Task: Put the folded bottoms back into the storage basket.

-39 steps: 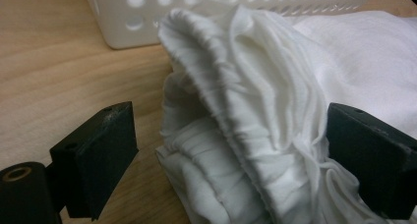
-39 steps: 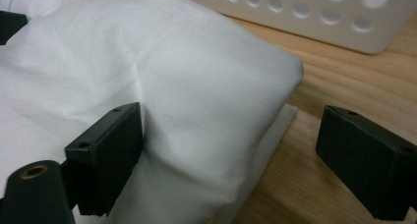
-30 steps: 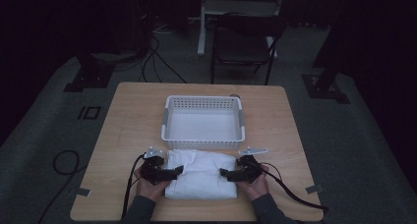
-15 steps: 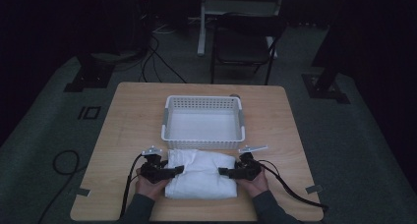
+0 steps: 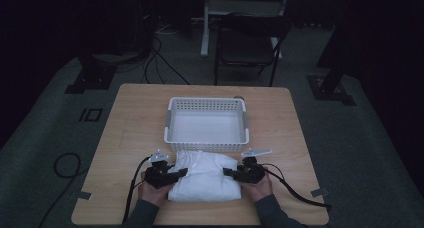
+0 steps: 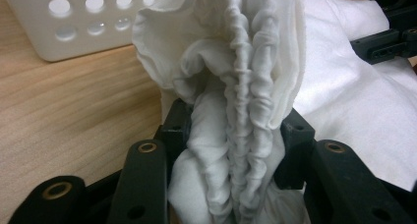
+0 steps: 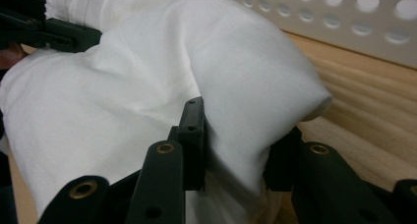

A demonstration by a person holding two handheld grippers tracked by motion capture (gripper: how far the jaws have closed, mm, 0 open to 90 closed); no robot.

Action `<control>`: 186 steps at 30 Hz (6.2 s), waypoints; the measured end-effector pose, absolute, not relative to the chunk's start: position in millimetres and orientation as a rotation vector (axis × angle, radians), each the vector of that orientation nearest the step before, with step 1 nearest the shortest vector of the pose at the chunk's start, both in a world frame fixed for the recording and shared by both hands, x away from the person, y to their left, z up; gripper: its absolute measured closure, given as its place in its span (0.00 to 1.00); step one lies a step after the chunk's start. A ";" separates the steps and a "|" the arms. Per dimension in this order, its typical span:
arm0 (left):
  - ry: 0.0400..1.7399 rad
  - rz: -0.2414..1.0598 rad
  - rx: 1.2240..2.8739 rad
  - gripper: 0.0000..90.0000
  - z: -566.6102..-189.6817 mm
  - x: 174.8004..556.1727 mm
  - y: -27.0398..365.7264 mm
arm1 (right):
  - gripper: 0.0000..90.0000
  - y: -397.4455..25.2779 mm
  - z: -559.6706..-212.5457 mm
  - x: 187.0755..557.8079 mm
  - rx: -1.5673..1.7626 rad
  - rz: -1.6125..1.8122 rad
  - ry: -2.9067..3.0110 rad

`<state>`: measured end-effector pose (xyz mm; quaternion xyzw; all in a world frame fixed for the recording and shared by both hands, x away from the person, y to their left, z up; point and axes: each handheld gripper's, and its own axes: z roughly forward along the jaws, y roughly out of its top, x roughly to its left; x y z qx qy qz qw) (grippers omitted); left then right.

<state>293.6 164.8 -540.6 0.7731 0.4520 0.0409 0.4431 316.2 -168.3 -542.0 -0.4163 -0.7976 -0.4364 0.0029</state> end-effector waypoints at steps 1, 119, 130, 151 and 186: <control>1.121 0.108 1.914 0.66 -540.1 292.7 164.2 | 0.75 -168.3 -542.0 316.2 -1.305 -1.369 -2.501; 0.962 0.315 1.801 0.69 -438.6 291.6 169.5 | 0.78 -163.2 -435.3 315.1 -1.233 -1.688 -2.638; 0.971 0.322 1.794 0.69 -431.5 299.5 169.2 | 0.78 -161.2 -428.1 323.8 -1.251 -1.705 -2.633; 0.984 0.311 1.766 0.69 -419.4 314.8 168.0 | 0.78 -159.3 -416.5 337.2 -1.305 -1.724 -2.622; 1.014 0.353 1.726 0.69 -400.4 361.6 161.0 | 0.78 -155.9 -387.0 377.0 -1.365 -1.733 -2.665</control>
